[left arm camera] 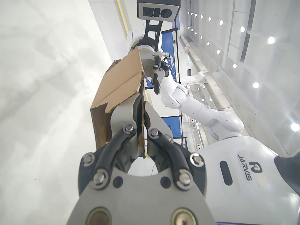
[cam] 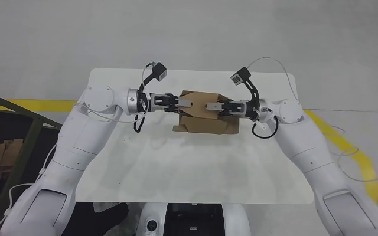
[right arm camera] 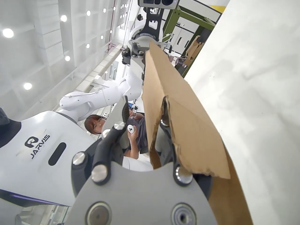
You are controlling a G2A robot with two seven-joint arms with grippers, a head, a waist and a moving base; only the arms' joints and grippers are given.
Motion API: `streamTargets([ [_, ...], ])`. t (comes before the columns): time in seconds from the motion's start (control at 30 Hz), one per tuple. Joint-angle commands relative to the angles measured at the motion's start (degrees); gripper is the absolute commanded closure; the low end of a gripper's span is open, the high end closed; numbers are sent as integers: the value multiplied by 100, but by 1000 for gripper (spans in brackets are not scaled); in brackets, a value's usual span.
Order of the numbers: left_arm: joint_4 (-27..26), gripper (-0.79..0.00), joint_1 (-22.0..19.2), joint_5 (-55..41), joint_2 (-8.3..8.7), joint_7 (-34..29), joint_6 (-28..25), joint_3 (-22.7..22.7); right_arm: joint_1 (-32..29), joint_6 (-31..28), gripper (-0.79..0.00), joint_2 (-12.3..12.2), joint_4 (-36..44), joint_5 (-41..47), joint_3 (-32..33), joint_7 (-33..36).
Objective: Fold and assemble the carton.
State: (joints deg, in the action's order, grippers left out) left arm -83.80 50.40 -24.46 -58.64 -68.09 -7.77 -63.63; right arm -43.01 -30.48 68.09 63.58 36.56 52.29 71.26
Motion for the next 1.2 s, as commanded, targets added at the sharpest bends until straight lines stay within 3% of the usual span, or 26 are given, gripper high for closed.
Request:
streamTargets([
  [0.0,-6,0,0,-4,-3,-6,1,10,-2,31,-169,1,12,-48,12,-18],
  [0.23,-9,0,-9,23,-5,-21,7,22,-25,125,-74,5,21,-196,50,-33],
  [0.3,-6,0,-9,14,-5,-38,9,22,-28,141,0,6,31,-233,59,-27],
  [0.4,-2,0,-9,17,-5,-34,24,20,-35,191,0,9,36,-275,69,-25],
  [0.43,-4,-34,-7,18,-6,-32,24,21,-37,206,0,11,40,-290,70,-24],
  [0.5,-5,-274,-7,27,-5,-36,37,21,-38,251,0,14,33,-324,73,-35],
  [0.53,-5,-606,-5,18,-5,-41,42,21,-38,278,0,16,29,-345,73,-42],
  [0.57,-1,-785,-4,7,-6,-49,47,21,-37,301,0,18,28,-362,73,-50],
  [1.17,-75,-785,57,-703,6,-407,85,-180,-26,690,0,30,78,-1016,55,-333],
])
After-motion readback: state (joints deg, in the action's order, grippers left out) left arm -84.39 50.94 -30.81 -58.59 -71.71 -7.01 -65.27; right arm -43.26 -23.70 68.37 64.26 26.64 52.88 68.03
